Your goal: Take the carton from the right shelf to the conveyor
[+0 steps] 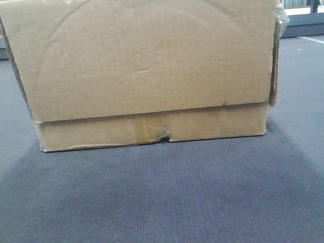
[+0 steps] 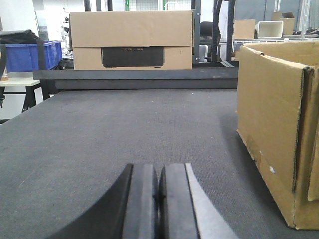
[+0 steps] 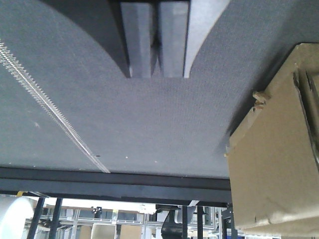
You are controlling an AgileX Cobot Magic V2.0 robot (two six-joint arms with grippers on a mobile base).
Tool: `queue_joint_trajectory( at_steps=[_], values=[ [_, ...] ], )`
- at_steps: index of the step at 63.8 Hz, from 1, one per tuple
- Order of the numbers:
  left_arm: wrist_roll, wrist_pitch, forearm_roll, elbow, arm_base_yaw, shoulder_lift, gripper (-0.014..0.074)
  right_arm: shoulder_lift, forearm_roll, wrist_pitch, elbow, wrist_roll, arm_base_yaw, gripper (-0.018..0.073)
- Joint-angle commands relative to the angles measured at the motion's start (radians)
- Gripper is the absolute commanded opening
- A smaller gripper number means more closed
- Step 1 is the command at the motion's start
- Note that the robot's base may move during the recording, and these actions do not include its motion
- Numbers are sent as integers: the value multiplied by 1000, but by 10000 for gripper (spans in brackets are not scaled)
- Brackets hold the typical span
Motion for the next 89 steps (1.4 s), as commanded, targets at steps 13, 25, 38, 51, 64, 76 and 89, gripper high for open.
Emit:
queue_joint_trajectory(
  at_steps=[13,25,38,51,64,76,89],
  values=[
    [5,-19,-7,-2,2,-5,4,-6,27,-111,8,-9,5,-73],
    [5,-19,-7,-2,2,-5,4,-6,36,-109,8,-9,5,-73],
    [5,-19,-7,-2,2,-5,4,-6,36,-109,8,-9,5,-73],
    [5,-19,-7,-2,2,-5,4,-6,36,-109,8,-9,5,-73],
    [5,-19,-7,-2,2,-5,4,-6,36,-109,8,-9,5,-73],
    [5,-19,-7,-2,2,-5,4,-6,36,-109,8,-9,5,-73],
    [5,-19,-7,-2,2,-5,4,-6,36,-109,8,-9,5,-73]
  ],
)
